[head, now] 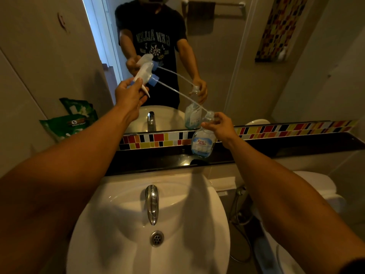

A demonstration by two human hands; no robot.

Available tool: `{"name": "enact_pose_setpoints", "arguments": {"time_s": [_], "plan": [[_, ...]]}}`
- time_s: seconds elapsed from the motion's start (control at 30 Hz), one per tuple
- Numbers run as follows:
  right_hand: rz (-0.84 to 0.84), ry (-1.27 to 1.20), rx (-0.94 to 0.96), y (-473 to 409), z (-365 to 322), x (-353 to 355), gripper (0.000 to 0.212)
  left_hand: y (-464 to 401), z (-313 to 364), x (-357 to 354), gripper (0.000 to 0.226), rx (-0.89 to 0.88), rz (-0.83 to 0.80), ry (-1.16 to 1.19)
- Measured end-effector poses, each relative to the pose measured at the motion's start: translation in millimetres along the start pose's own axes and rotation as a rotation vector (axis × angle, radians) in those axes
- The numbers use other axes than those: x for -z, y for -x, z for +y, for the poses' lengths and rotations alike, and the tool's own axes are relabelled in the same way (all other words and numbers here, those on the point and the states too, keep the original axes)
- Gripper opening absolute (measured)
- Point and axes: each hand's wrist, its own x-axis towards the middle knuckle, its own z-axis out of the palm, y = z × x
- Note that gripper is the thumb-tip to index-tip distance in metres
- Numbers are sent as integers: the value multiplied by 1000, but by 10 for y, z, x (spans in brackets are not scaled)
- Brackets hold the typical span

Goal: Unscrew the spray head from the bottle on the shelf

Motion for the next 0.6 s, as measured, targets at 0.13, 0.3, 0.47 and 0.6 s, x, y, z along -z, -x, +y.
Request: {"name": "enact_pose_setpoints", "arguments": {"time_s": [0.13,0.3,0.47,0.6], "plan": [[15,-28,-1,-8,-36,10,39,44,-193,163,36,109,93,48],[-16,-45,5,19,-86,-18,34,169,-468,358,36,252,161,90],[-48,-34,1,7,-104,-83,37,244,-720,498,37,332,232,155],[-78,4,21,14,-58,-181,43,296,-869,641,42,378,267,199]]}}
